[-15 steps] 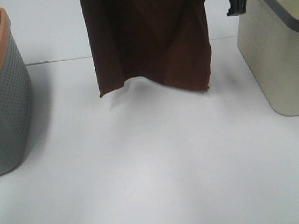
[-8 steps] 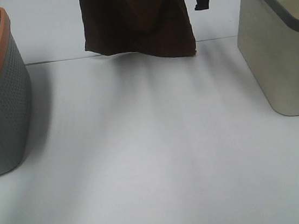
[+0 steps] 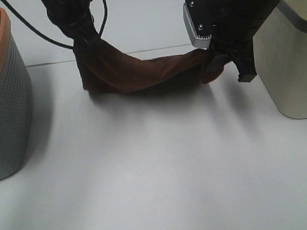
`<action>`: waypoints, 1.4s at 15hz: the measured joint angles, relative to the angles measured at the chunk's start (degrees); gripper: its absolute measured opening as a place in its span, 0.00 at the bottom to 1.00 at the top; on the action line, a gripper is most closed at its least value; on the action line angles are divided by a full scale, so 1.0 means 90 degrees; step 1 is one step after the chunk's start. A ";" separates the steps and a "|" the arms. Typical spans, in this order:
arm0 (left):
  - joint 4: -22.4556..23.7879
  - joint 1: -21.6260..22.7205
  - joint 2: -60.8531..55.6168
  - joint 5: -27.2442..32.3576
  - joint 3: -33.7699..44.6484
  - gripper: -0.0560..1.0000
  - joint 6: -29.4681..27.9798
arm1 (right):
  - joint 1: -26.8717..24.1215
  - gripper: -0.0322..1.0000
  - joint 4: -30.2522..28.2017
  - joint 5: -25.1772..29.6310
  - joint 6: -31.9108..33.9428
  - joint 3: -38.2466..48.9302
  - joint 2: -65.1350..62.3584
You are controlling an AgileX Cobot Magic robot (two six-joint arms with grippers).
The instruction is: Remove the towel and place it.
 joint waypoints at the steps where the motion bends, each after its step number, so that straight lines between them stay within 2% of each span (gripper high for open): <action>1: -0.0115 0.0000 0.0013 0.0070 0.0102 0.05 0.0127 | 0.0000 0.05 0.0350 0.0738 0.0057 0.0000 -0.0019; 3: -0.0427 0.0000 0.0013 0.0095 0.0497 0.05 0.0420 | 0.0000 0.05 0.0949 0.1515 0.0439 0.0000 -0.0025; 6: -0.0624 0.0000 -0.0057 0.0115 0.1413 0.05 0.0547 | 0.0000 0.05 0.1178 0.1923 0.1140 0.0006 -0.0025; 9: -0.0649 0.0000 -0.0363 0.0121 0.2158 0.05 0.0573 | 0.0000 0.05 0.1222 0.2215 0.1337 0.0490 -0.0032; 13: -0.0847 0.0000 -0.0764 0.0140 0.3317 0.05 0.0859 | 0.0331 0.05 0.1222 0.2088 0.1509 0.1235 -0.0032; 16: -0.0968 0.0000 -0.0783 0.0146 0.3489 0.05 0.1095 | 0.0446 0.05 0.1369 0.1789 0.2553 0.1248 -0.0032; 19: -0.0974 0.0000 -0.0796 0.0146 0.3508 0.05 0.1127 | 0.0446 0.06 0.1375 0.1763 0.3629 0.1426 -0.0032; 21: -0.0974 0.0000 -0.0840 0.0140 0.3692 0.06 0.1127 | 0.0446 0.13 0.1477 0.1770 0.3934 0.1763 -0.0032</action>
